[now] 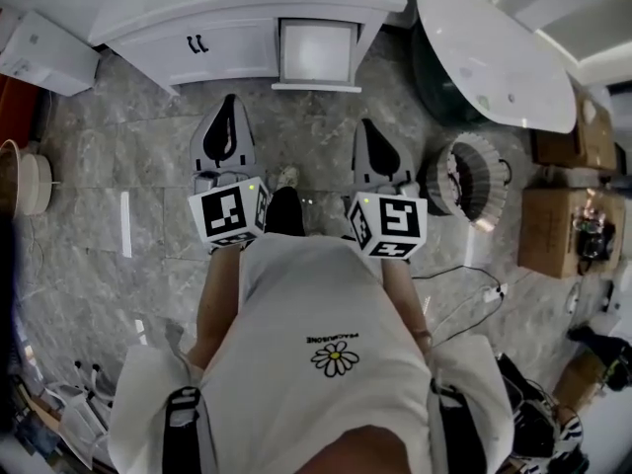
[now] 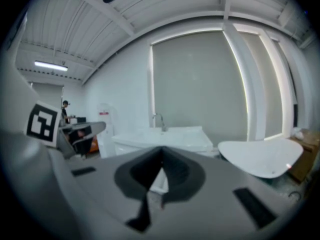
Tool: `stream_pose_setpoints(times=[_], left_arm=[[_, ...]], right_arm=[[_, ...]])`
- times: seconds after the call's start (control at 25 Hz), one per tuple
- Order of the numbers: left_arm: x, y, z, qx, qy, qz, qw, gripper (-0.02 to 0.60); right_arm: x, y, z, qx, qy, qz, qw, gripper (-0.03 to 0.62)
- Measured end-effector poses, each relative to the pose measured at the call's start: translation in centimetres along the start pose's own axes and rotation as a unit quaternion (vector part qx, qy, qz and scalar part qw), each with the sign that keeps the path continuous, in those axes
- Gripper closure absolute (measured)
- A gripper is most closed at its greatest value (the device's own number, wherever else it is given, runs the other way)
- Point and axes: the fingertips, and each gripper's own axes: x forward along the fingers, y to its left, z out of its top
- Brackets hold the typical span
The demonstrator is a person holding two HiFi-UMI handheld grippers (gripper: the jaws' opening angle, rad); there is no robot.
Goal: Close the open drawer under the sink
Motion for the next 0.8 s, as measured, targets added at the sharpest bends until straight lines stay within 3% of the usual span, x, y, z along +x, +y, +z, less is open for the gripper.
stream_pose_setpoints(times=[0.4,0.56,0.8], left_arm=[[11.1,5.0,0.2,-0.009,0.012,-0.030,0.9995,0.561],[14.0,6.6,-1.2,-0.023,0.019,-0.038,0.9988,0.561],[17.6,7.5,-0.8,-0.015,-0.005,-0.048,0.9987,0.561]], right_arm=[[10.7,0.3,5.7,-0.014,-0.030,-0.023,0.999,0.566],[13.5,0.8,5.5,-0.013,-0.015,-0.039,0.999,0.566],[15.2,-0.2,5.2,-0.008,0.003,-0.066,0.998,0.566]])
